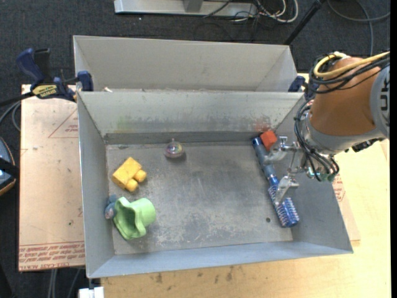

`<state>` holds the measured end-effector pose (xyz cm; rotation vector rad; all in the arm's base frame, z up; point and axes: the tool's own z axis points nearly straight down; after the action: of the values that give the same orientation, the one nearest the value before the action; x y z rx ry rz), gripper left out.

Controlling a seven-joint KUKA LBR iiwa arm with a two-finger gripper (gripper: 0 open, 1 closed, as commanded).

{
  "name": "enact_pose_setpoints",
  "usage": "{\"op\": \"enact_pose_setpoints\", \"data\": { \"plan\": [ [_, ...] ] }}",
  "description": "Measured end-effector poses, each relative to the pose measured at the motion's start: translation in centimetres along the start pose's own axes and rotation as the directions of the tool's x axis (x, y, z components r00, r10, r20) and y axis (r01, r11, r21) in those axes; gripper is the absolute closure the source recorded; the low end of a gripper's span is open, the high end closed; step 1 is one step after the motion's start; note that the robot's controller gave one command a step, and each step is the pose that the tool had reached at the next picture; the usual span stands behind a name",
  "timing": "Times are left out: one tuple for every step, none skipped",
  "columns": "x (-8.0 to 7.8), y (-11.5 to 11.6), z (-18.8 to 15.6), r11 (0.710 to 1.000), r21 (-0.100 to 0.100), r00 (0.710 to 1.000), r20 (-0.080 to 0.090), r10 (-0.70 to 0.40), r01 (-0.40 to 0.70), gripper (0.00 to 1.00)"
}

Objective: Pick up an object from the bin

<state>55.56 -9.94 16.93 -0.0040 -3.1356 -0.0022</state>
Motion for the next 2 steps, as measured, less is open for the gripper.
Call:
{"op": "enact_pose_setpoints", "data": {
  "plan": [
    [-1.2,-4.9,9.4,0.922,-0.013,0.922,0.013,0.388,-0.388,0.0],
    [3.4,-2.0,7.0,0.996,-0.001,0.996,0.006,-0.088,0.088,0.0]
  ]
}}
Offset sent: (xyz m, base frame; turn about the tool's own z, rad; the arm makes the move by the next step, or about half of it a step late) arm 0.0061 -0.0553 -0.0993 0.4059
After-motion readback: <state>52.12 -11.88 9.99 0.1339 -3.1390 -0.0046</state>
